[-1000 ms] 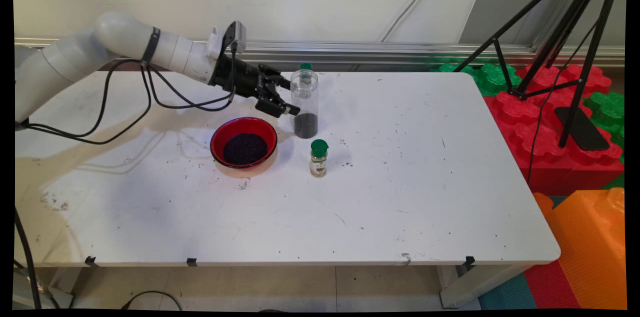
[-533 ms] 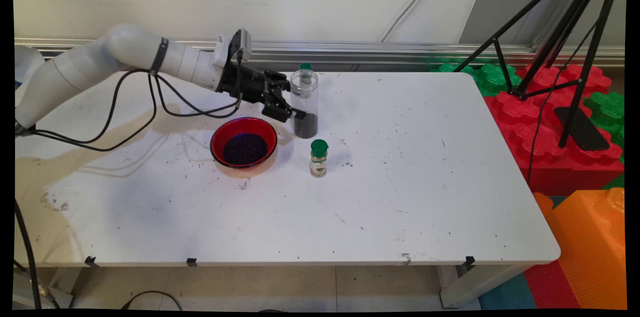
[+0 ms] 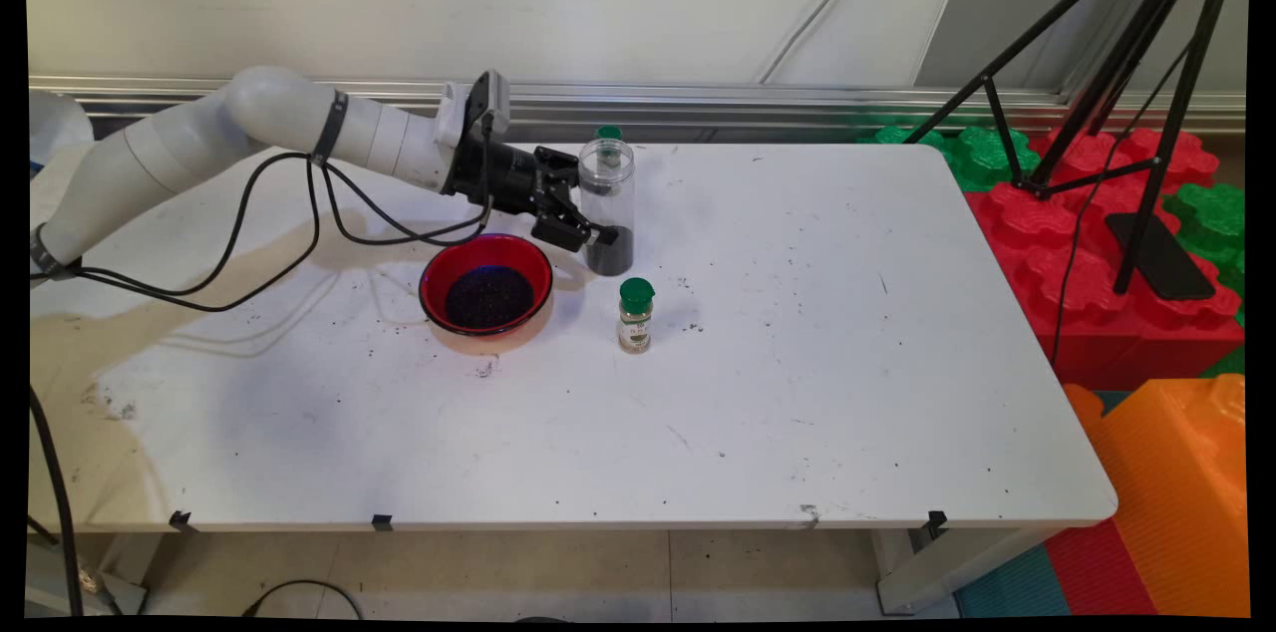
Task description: Pick up the black seasoning powder from the table, then pour the black seasoning powder in the red bowl
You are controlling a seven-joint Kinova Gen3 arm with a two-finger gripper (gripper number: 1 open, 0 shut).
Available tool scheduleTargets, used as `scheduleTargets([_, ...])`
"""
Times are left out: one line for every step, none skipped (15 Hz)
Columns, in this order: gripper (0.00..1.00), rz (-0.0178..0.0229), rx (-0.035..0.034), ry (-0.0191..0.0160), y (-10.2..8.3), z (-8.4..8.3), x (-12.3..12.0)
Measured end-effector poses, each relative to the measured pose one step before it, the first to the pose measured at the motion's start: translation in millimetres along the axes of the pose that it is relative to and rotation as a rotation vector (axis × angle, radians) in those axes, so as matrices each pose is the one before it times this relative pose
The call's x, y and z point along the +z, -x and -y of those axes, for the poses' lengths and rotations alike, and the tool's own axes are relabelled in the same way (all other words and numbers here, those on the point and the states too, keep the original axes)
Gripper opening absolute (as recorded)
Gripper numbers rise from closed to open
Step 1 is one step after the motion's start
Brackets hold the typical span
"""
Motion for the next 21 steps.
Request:
scheduleTargets([1.00, -0.00141, 0.00070, -0.00060, 1.08, -0.15, 1.10])
scheduleTargets([1.00, -0.00095, 0.00051, -0.00047, 0.62, -0.06, 0.70])
scheduleTargets([1.00, -0.00089, 0.00087, 0.00023, 0.78, -0.16, 1.05])
scheduleTargets([1.00, -0.00070, 0.00087, -0.00020, 0.51, -0.07, 0.55])
scheduleTargets([1.00, -0.00049, 0.00106, -0.00005, 0.72, -0.07, 0.80])
scheduleTargets([1.00, -0.00053, 0.00115, -0.00007, 0.87, -0.08, 0.73])
scheduleTargets([1.00, 0.00001, 0.00201, 0.00043, 0.91, -0.16, 0.65])
scheduleTargets([1.00, 0.00006, 0.00098, 0.00007, 0.53, -0.09, 0.31])
scheduleTargets([0.00, -0.00021, 0.00231, -0.00016, 0.64, -0.06, 0.39])
scheduleTargets([0.00, 0.00015, 0.00177, 0.00035, 0.47, -0.11, 0.28])
scheduleTargets([0.00, -0.00005, 0.00293, 0.00101, 0.23, -0.17, 0.17])
scheduleTargets([0.00, 0.00034, 0.00182, 0.00084, 0.21, -0.12, 0.01])
scheduleTargets([0.00, 0.00121, 0.00220, 0.00111, 0.57, -0.27, -0.31])
scheduleTargets([0.00, 0.00237, 0.00395, 0.00304, 0.40, -0.46, 0.04])
scheduleTargets([0.00, 0.00185, 0.00271, 0.00167, 0.34, -0.39, -0.27])
scheduleTargets([0.00, 0.00198, 0.00209, 0.00091, 0.31, -0.39, -0.55])
scheduleTargets([0.00, 0.00112, 0.00149, 0.00052, 0.10, -0.18, -0.33])
scheduleTargets([0.00, 0.00069, 0.00315, 0.00025, -0.33, -0.14, -0.73])
scheduleTargets([0.00, 0.00039, 0.00188, 0.00016, -0.37, -0.07, -0.65])
scheduleTargets([0.00, -0.00054, 0.00389, -0.00092, -1.20, 0.13, -1.38])
scheduleTargets([0.00, -0.00073, 0.00376, -0.00126, -1.24, 0.10, -1.85])
